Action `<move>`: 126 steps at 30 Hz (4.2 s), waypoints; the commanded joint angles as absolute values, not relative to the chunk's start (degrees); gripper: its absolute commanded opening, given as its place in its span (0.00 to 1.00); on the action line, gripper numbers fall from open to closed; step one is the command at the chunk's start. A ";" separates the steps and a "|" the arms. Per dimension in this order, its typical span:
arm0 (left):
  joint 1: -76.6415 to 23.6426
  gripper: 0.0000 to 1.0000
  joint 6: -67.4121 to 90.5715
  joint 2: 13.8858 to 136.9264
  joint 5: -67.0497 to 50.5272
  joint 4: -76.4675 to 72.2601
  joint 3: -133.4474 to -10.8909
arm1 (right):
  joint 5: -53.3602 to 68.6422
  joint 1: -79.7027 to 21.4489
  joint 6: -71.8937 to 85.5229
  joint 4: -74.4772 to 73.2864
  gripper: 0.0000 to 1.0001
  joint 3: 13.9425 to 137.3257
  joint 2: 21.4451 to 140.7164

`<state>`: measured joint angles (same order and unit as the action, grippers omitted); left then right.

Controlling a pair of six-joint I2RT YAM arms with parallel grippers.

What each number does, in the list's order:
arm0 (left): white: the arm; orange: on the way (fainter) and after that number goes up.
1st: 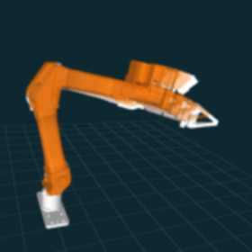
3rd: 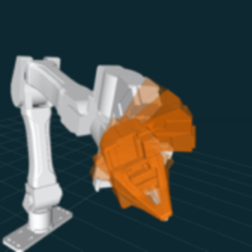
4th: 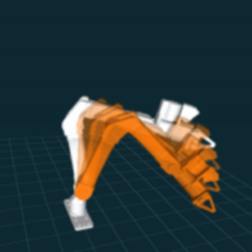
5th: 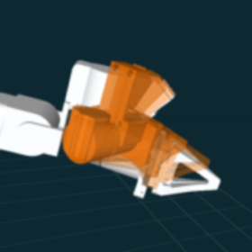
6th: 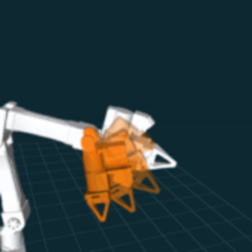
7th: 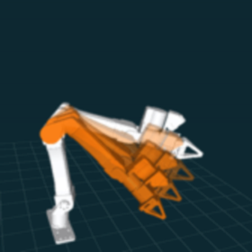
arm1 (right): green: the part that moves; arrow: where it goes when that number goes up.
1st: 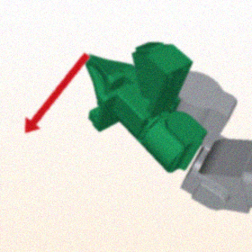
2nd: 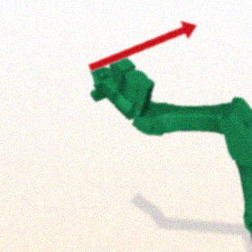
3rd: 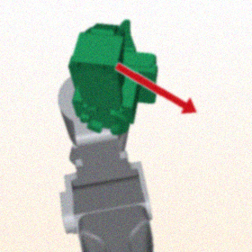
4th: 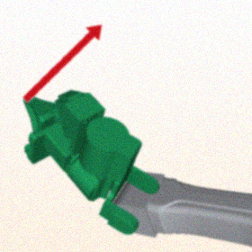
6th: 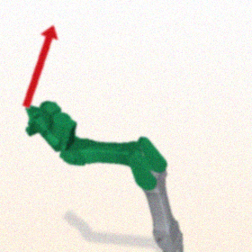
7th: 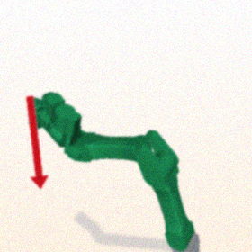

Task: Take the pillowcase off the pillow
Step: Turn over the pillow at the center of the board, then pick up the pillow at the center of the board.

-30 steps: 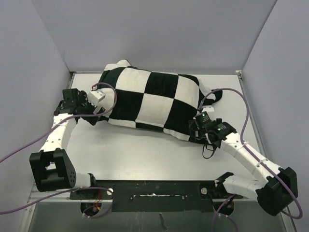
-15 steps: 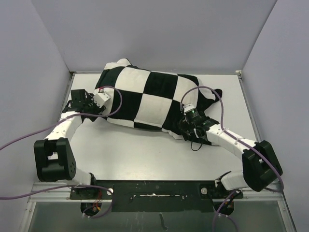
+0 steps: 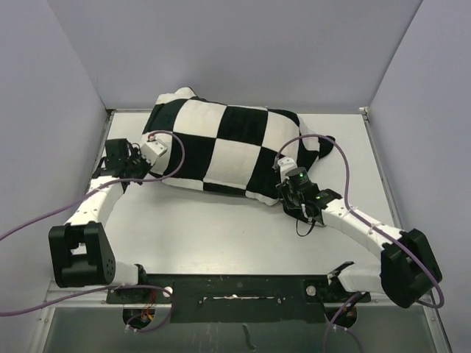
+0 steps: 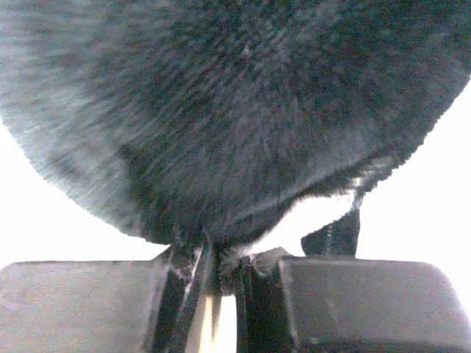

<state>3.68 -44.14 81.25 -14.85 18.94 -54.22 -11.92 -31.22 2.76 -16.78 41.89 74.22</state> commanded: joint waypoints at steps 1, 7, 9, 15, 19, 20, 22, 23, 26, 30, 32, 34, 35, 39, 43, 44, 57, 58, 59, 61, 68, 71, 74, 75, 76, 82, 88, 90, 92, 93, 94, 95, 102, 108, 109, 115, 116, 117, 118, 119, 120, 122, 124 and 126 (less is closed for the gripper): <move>3.72 0.00 -37.08 73.85 -19.97 22.11 -58.42 | -12.55 -34.18 4.59 -14.46 0.02 41.86 64.96; 4.74 0.00 -31.96 68.40 -23.79 30.35 -62.57 | -24.09 -45.36 5.57 -20.34 0.00 43.29 57.57; 4.79 0.00 -31.63 66.02 -24.18 32.29 -63.22 | -28.49 -49.32 6.71 -23.48 0.00 44.79 56.14; 5.00 0.00 -27.99 60.64 -26.82 41.48 -73.06 | -37.15 -55.75 9.28 -31.68 0.00 54.32 51.79; 5.01 0.00 -23.87 60.11 -26.83 44.42 -83.25 | -39.75 -57.40 11.95 -37.90 0.00 64.82 51.47; 4.99 0.00 -22.96 60.26 -26.67 45.12 -85.63 | -40.02 -57.73 12.32 -38.82 0.00 67.41 51.54; 5.01 0.00 -20.94 60.74 -26.80 46.81 -90.15 | -40.37 -58.20 12.51 -40.33 0.00 72.76 51.71; 5.01 0.00 -20.62 60.98 -26.93 47.69 -92.29 | -40.44 -58.33 12.56 -40.87 0.00 75.40 51.84; 5.01 0.00 -18.76 61.62 -27.68 50.23 -98.10 | -40.23 -58.32 13.00 -41.85 0.00 83.71 52.68; 4.85 0.00 -17.08 63.84 -27.84 52.84 -102.27 | -42.02 -58.27 12.41 -42.97 0.00 90.73 56.38; 4.22 0.00 -16.86 66.16 -26.19 53.49 -101.74 | -45.44 -57.57 11.50 -43.75 0.00 91.72 59.81; 2.94 0.00 -16.41 69.81 -21.53 52.13 -99.92 | -41.38 -52.06 11.14 -44.23 0.00 91.63 64.01; 1.82 0.00 -16.42 71.45 -20.06 51.35 -98.85 | -33.81 -45.33 12.84 -45.16 0.00 91.90 66.46; -3.61 0.00 -17.13 78.09 -9.02 41.47 -94.37 | -5.36 -18.29 20.33 -44.98 0.04 90.46 77.85; -6.91 0.01 -16.59 88.34 -0.36 36.39 -100.22 | -10.40 -15.62 17.51 -46.66 0.23 95.92 91.23; -6.75 0.15 -15.09 91.23 0.06 38.51 -104.60 | -11.60 -15.70 17.42 -48.56 0.29 98.87 94.13; -5.98 0.58 -12.06 80.73 -13.94 46.85 -97.17 | -24.47 -29.58 6.04 -39.66 0.94 103.94 90.65; -5.93 0.58 -12.20 79.99 -13.54 45.86 -94.16 | -25.04 -31.25 5.57 -39.14 0.95 104.23 90.99; -5.84 0.58 -12.21 78.77 -12.76 44.69 -91.28 | -25.45 -32.97 5.16 -38.66 0.95 104.50 91.42; -4.89 0.57 -11.63 77.63 -12.47 42.20 -85.78 | -25.91 -36.43 4.35 -37.59 0.95 105.51 92.59; 4.29 0.53 -1.02 79.81 -18.76 38.57 -81.72 | -26.28 -47.13 1.42 -34.17 0.96 109.64 99.61; 4.74 0.52 1.48 82.20 -22.82 39.58 -81.64 | -24.67 -50.18 0.48 -32.63 0.96 112.46 103.06; 4.66 0.53 4.85 83.70 -27.36 38.29 -79.98 | -22.61 -52.06 0.09 -32.22 0.96 116.91 107.34; 4.59 0.53 5.90 84.08 -28.19 37.86 -79.51 | -21.85 -52.44 0.07 -32.02 0.96 118.05 108.79; 4.39 0.53 6.59 84.44 -28.44 37.30 -79.09 | -21.19 -52.74 0.09 -31.59 0.96 118.87 110.10; 3.14 0.53 6.54 85.97 -25.41 34.61 -76.72 | -18.83 -53.39 0.59 -28.59 0.96 121.60 115.57; 0.26 0.53 2.47 86.88 -14.70 30.41 -71.22 | -20.82 -52.24 0.41 -28.28 0.95 118.19 116.64; -0.02 0.54 0.36 86.58 -10.71 28.80 -68.94 | -22.13 -51.62 0.84 -27.41 0.94 113.46 115.60; 0.25 0.54 -1.57 85.61 -7.27 27.48 -67.07 | -22.76 -50.50 2.32 -26.21 0.92 108.03 114.15; 0.73 0.54 -2.69 85.09 -6.38 27.21 -66.38 | -22.65 -49.85 3.25 -25.40 0.92 105.10 113.24; 1.61 0.54 -3.73 84.48 -5.98 27.04 -65.60 | -22.37 -49.19 4.44 -24.71 0.91 101.15 112.44; 2.95 0.54 -4.44 83.88 -5.82 26.95 -65.11 | -22.02 -48.33 5.58 -24.11 0.90 98.37 111.67; 6.09 0.53 -8.68 80.82 -2.39 23.59 -62.43 | -20.52 -48.14 10.28 -20.00 0.86 85.06 108.15; 3.18 0.51 -9.37 83.13 5.85 18.49 -62.76 | -19.36 -51.59 12.99 -17.56 0.85 79.18 105.46; 2.44 0.50 -9.68 83.90 7.49 17.67 -63.02 | -18.95 -51.95 13.53 -17.32 0.85 78.58 104.71; -0.48 0.20 -7.23 90.03 12.55 18.17 -67.88 | -13.94 -52.65 15.77 -15.29 0.87 76.00 98.52; -0.40 0.11 -5.78 91.10 11.35 19.71 -69.48 | -12.76 -52.65 15.88 -15.13 0.87 75.95 97.54; -0.31 0.06 -4.16 92.32 8.85 22.27 -71.29 | -11.31 -52.60 15.98 -15.08 0.88 76.00 96.49; -0.08 0.02 -2.71 92.67 5.86 23.89 -72.86 | -10.13 -52.45 15.95 -15.08 0.88 76.02 95.34; 0.06 0.00 -1.76 92.84 3.30 25.12 -74.31 | -9.02 -52.16 15.79 -15.34 0.89 76.09 93.99; 0.04 0.00 -0.94 92.76 1.47 26.15 -75.95 | -7.68 -51.78 15.55 -16.01 0.89 76.25 92.56; 0.08 0.00 0.20 92.41 -3.32 28.45 -80.07 | -4.95 -50.36 15.37 -18.56 0.89 76.33 89.11; 0.09 0.00 1.00 92.22 -6.51 31.01 -85.30 | -4.46 -49.02 15.76 -21.25 0.89 74.76 84.44; 0.09 0.00 1.73 92.20 -9.69 33.32 -91.22 | -4.86 -47.88 16.38 -23.79 0.87 71.29 79.14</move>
<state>-1.65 -0.73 92.20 -5.48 32.21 -79.24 -7.46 -50.28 14.63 -12.78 75.59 88.95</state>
